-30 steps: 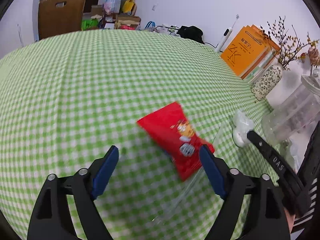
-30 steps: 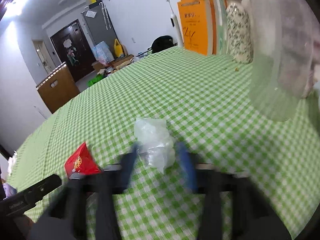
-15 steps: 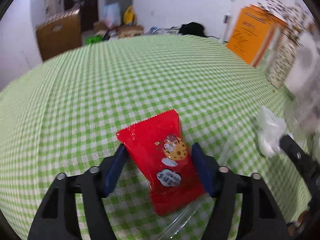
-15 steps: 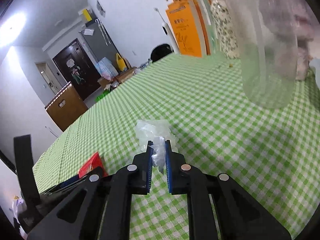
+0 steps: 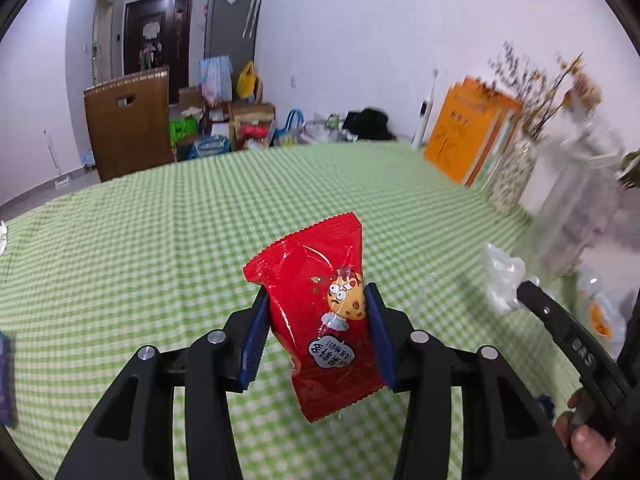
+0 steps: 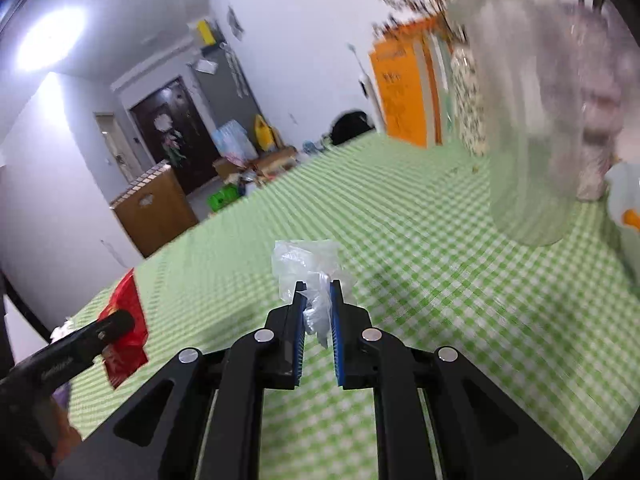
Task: Collect trash
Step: 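Grasp the red snack packet with the left tool while the right tool grasps the clear plastic bag, then carry red packet and plastic bag to the cardboard box and release both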
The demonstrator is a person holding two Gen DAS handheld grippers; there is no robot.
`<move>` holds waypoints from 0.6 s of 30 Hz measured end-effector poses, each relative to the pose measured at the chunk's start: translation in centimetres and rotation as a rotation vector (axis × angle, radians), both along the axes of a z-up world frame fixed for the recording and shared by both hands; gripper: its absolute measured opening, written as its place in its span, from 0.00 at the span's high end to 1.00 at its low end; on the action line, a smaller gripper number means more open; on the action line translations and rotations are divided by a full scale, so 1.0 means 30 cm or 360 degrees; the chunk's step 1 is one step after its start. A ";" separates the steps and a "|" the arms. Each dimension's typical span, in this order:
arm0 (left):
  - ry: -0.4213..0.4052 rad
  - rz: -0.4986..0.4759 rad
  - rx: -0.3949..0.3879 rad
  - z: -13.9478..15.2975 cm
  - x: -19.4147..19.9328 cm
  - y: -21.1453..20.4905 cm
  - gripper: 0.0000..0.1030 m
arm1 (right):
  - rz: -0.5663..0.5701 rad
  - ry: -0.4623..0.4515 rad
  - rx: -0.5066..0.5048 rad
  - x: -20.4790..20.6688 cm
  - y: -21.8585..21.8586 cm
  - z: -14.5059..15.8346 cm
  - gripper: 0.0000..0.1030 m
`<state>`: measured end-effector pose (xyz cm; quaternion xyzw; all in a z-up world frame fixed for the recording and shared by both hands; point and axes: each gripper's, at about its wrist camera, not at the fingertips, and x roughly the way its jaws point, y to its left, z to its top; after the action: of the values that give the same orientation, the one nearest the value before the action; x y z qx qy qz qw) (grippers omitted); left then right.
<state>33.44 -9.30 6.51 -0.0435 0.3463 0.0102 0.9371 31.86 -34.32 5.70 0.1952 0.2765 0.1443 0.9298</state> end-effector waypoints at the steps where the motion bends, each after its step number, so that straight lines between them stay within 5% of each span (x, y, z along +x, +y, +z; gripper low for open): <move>1: -0.0029 -0.0006 -0.0012 0.022 -0.035 0.001 0.58 | 0.0019 -0.0014 0.0008 -0.039 -0.005 0.019 0.89; 5: -0.0112 -0.0106 -0.0045 0.084 -0.163 -0.036 0.57 | 0.0046 -0.0110 -0.0034 -0.226 -0.036 0.106 0.89; 10: -0.0059 -0.0334 -0.0264 0.122 -0.284 -0.117 0.57 | -0.0032 -0.0189 -0.0065 -0.440 -0.138 0.159 0.89; 18: -0.0017 -0.0731 -0.0261 0.131 -0.450 -0.399 0.57 | -0.0373 -0.0097 -0.0136 -0.767 -0.441 0.078 0.89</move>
<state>19.94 -21.27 10.46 -0.0398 0.3417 -0.2315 0.9100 8.84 -47.55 8.03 0.1819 0.2295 0.0286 0.9557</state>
